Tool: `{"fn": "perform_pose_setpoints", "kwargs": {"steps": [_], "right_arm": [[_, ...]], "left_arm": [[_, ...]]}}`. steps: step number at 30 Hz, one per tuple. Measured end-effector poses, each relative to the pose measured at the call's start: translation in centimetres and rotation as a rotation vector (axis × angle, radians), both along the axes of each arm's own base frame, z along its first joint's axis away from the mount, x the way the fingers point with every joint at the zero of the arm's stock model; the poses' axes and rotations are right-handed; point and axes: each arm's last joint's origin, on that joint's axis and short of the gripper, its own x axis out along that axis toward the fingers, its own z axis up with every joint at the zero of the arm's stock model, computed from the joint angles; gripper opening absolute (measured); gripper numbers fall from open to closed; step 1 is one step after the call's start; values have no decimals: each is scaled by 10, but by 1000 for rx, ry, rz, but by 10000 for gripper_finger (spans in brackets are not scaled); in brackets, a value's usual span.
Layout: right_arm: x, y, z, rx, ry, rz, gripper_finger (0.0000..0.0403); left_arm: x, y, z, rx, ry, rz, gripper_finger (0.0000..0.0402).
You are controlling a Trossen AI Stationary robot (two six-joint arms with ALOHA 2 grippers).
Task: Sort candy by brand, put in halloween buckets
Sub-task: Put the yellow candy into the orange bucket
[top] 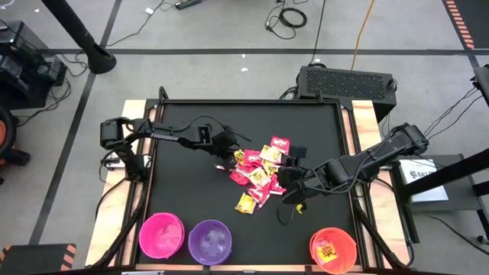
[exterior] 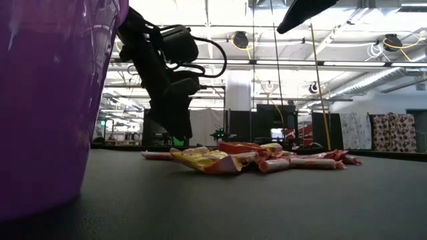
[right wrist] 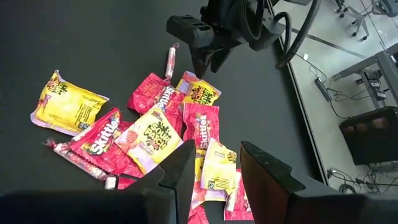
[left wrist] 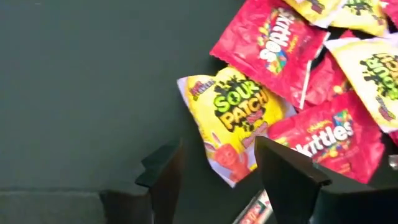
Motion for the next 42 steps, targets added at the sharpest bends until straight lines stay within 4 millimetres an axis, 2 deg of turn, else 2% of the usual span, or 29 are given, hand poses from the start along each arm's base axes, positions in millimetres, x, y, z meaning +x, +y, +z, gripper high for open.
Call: {"fn": "perform_pose_setpoints", "kwargs": {"steps": [11, 20, 24, 30, 33, 37, 42], "right_arm": [[0, 1, 0, 23, 2, 11, 118], [0, 1, 0, 23, 2, 11, 118], [0, 1, 0, 22, 2, 12, 118], [0, 1, 0, 20, 3, 13, 118], [0, 1, 0, 17, 2, 11, 118], [0, 1, 0, 17, 2, 10, 118], [0, 1, 0, 18, 1, 9, 118]], "left_arm": [[3, 0, -24, -28, 79, -25, 206], [6, 0, -31, -24, 83, -63, 197], [7, -1, -31, -14, 80, -87, 153], [14, -8, -29, 23, 17, -155, 21], [16, -10, -28, 28, 2, -161, 9], [12, -10, -18, 32, 1, -158, 4], [-5, -12, 20, 123, -25, -110, 2]]}}
